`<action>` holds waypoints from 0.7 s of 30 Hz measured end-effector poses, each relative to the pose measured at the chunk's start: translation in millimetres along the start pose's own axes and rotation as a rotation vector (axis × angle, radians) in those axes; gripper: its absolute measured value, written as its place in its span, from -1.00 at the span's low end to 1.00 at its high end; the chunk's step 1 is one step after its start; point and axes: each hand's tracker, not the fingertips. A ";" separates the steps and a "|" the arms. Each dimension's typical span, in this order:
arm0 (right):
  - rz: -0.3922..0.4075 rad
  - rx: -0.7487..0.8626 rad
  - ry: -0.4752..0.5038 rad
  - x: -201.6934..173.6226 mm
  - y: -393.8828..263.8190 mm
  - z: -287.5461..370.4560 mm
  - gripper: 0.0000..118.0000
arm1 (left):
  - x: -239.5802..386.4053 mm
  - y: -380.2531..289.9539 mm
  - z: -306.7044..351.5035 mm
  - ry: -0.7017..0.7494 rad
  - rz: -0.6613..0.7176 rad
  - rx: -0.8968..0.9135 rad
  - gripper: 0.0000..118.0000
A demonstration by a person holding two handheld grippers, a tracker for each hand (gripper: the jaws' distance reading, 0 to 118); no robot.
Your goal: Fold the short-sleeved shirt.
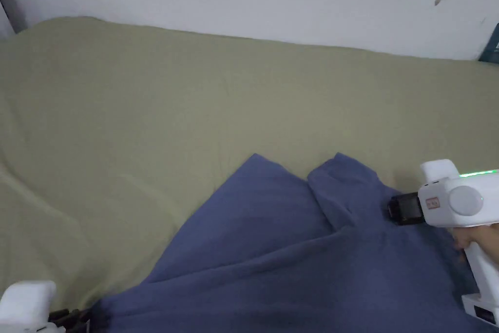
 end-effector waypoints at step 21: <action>0.003 0.423 -0.010 20.3 -31.5 284.3 -0.98 | 49.7 60.6 123.1 -0.023 -0.057 0.270 -0.93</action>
